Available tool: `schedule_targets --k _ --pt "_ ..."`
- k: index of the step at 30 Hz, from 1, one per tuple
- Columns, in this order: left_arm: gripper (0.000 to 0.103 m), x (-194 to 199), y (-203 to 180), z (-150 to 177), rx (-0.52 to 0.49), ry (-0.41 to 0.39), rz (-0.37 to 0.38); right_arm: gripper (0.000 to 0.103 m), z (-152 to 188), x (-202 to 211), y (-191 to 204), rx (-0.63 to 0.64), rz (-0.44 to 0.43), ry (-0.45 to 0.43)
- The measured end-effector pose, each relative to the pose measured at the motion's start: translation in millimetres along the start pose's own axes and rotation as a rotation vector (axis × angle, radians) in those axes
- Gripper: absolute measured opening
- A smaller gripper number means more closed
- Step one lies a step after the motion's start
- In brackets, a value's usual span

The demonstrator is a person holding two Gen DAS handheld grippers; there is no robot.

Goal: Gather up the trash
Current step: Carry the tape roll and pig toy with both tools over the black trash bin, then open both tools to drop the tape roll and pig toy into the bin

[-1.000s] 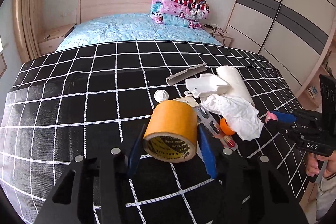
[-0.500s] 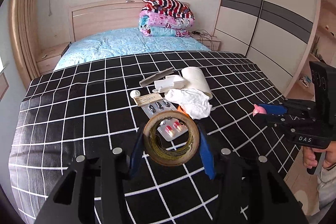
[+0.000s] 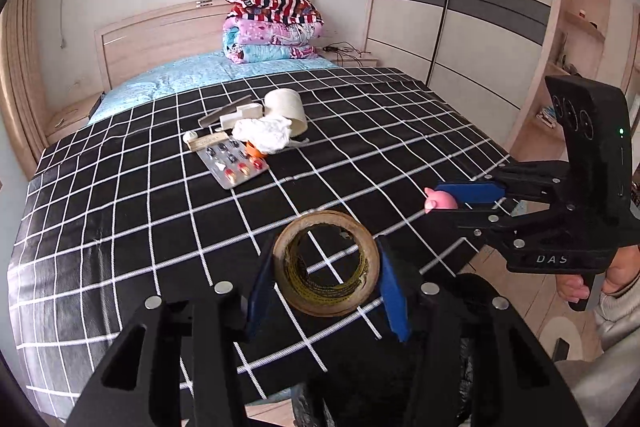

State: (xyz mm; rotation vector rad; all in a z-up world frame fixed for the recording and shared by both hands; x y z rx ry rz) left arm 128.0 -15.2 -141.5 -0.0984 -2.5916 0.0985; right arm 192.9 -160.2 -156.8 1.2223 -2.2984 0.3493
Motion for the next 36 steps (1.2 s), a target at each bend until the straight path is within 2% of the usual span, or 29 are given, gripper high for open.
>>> schedule_targets --k 8,11,14,23,31,33,36 --pt "0.046 3.8 -36.8 54.9 -0.039 0.105 0.058 0.034 55.0 7.1 21.5 0.013 -0.029 0.088" --pt "0.045 -2.6 -44.9 82.9 -0.032 0.161 0.077 0.034 85.2 2.6 29.1 0.016 -0.056 0.149" --pt "0.045 -15.2 -43.9 112.5 -0.005 0.238 0.065 0.034 108.1 -6.8 29.5 -0.002 -0.065 0.208" --pt "0.045 -50.6 -42.4 179.3 0.035 0.401 0.074 0.034 158.7 -46.9 28.6 -0.031 -0.086 0.364" --pt "0.046 -77.5 -42.9 209.9 0.033 0.492 0.067 0.034 190.2 -70.9 28.4 -0.039 -0.071 0.468" --pt "0.045 -80.0 -45.4 210.0 -0.013 0.487 0.043 0.034 194.4 -74.1 29.1 -0.033 -0.069 0.481" --pt "0.046 -81.8 -44.9 210.5 -0.024 0.486 0.033 0.034 200.5 -77.3 30.2 -0.017 -0.065 0.498"
Point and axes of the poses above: each gripper's, at about its wrist camera, not at the fingertips, and x roughly against the way its jaws point, y to its left, z to its underside, the point moved 6 cm from there along -x, roughly the way its jaws point, and after that the axes turned 11 degrees about -y, right-handed, at the moved point
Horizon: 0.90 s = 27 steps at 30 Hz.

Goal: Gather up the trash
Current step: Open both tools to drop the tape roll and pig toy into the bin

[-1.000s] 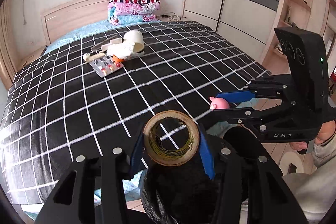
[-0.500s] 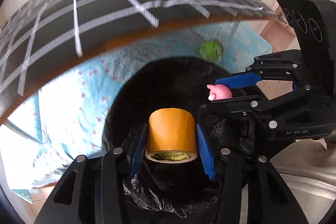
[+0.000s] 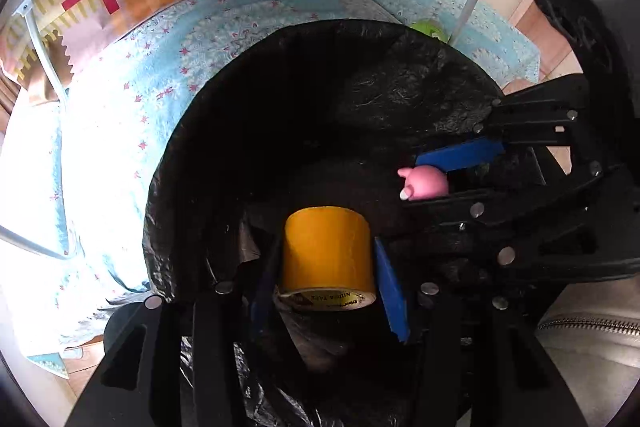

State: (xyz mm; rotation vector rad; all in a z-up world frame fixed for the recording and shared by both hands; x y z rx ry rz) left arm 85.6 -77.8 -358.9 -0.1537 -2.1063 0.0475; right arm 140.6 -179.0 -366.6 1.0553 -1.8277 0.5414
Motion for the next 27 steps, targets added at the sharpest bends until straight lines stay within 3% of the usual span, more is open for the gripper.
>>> schedule_targets --k 8,11,27 --pt "0.047 -2.2 -2.2 -3.2 0.007 0.012 0.003 0.036 2.5 -0.4 2.9 -0.003 -0.01 0.002" --pt "0.06 -1.3 -2.7 -4.5 0.015 0.011 0.006 0.042 2.7 2.7 4.2 0.002 -0.007 -0.005" --pt "0.06 41.2 -12.5 -8.7 0.021 -0.083 0.0 0.043 -8.2 40.8 4.8 -0.002 0.019 -0.11"
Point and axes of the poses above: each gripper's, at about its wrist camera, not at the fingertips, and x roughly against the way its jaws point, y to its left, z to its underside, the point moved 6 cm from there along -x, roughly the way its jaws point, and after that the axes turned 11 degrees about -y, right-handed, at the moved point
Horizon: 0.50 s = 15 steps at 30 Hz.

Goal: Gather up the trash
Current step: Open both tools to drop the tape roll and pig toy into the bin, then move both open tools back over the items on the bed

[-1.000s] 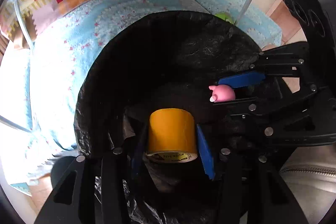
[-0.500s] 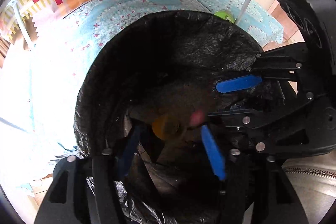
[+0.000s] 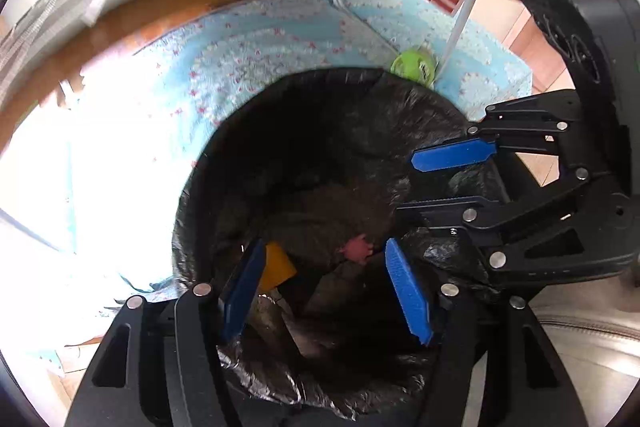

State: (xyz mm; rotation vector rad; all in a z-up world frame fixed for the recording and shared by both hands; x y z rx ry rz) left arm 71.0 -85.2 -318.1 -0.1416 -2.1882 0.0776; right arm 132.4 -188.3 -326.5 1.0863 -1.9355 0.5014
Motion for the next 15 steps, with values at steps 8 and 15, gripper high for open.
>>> schedule_targets --k 8,15 --pt "0.06 46.1 7.6 -18.8 -0.019 -0.112 -0.028 0.043 -24.8 35.0 1.7 0.025 0.01 -0.103" --pt "0.06 87.7 16.0 -45.2 -0.04 -0.207 -0.052 0.043 -51.6 69.9 7.6 0.049 0.012 -0.202"
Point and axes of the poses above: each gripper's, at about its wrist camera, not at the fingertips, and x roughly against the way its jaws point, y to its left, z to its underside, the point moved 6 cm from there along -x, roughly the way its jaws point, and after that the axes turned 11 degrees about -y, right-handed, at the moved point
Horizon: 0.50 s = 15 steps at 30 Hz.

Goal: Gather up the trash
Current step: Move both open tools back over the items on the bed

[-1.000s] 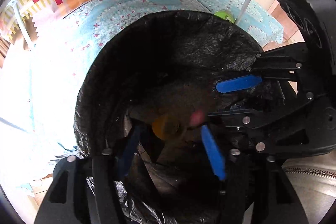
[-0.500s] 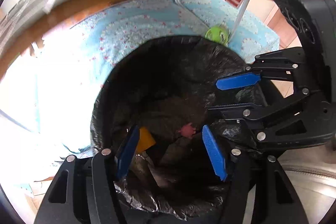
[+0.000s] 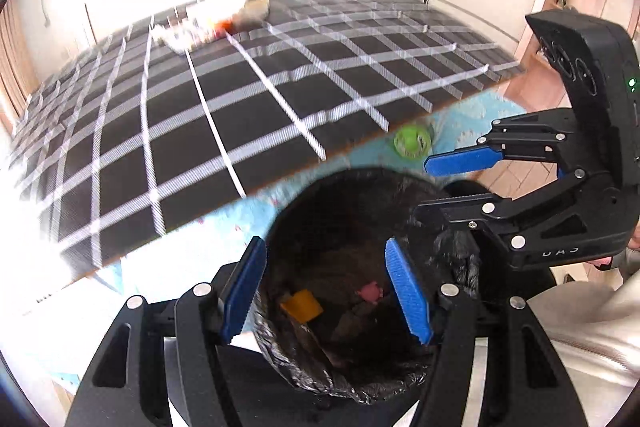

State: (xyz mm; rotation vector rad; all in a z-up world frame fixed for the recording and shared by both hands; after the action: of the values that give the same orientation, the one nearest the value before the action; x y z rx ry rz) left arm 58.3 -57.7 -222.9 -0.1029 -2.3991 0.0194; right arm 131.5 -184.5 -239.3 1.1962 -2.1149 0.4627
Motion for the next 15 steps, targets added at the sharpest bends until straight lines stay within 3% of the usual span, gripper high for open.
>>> schedule_targets --k 5,15 --pt "0.06 22.1 7.7 -21.5 -0.009 -0.063 0.001 0.043 -24.6 16.6 0.6 0.015 0.004 -0.059" --pt "0.06 21.0 31.9 -80.1 0.001 -0.147 -0.056 0.043 -85.3 30.3 -9.9 0.046 0.022 -0.156"
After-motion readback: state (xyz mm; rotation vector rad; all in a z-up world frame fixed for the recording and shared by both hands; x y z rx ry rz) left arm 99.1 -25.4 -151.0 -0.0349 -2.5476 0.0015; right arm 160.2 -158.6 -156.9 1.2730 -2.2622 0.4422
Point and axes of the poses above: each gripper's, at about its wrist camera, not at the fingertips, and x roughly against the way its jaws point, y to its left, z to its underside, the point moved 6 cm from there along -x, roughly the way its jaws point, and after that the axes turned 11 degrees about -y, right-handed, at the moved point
